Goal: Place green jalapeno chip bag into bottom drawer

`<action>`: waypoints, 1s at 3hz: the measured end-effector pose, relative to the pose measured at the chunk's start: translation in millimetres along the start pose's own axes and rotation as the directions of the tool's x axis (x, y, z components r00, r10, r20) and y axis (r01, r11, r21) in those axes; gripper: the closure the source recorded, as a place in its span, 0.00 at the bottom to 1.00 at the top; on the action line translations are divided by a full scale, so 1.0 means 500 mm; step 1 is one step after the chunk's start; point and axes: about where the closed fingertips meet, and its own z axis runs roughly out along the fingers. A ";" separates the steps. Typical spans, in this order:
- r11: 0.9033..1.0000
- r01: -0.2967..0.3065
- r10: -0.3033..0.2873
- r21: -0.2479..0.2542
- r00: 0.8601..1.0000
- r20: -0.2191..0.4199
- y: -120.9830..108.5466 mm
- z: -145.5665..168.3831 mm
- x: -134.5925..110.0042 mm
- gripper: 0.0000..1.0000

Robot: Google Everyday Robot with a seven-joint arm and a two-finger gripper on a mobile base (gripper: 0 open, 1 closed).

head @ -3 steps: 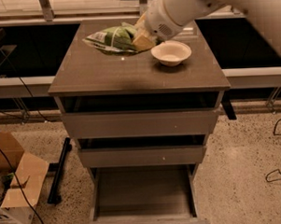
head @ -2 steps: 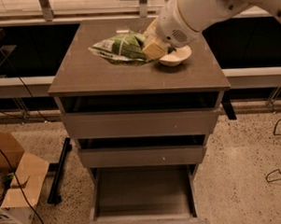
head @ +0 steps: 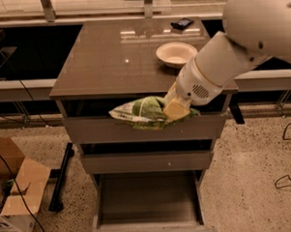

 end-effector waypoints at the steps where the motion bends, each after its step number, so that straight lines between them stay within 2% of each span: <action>1: 0.983 -0.146 0.143 -0.111 0.989 -0.040 0.071 0.150 0.134 1.00; 2: 0.956 -0.252 0.250 -0.148 0.968 -0.036 0.081 0.280 0.228 1.00; 3: 0.909 -0.371 0.373 -0.192 0.927 -0.024 0.074 0.448 0.347 1.00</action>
Offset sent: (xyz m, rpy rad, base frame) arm -0.0474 -0.0064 -0.2750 0.1128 0.3611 -0.2172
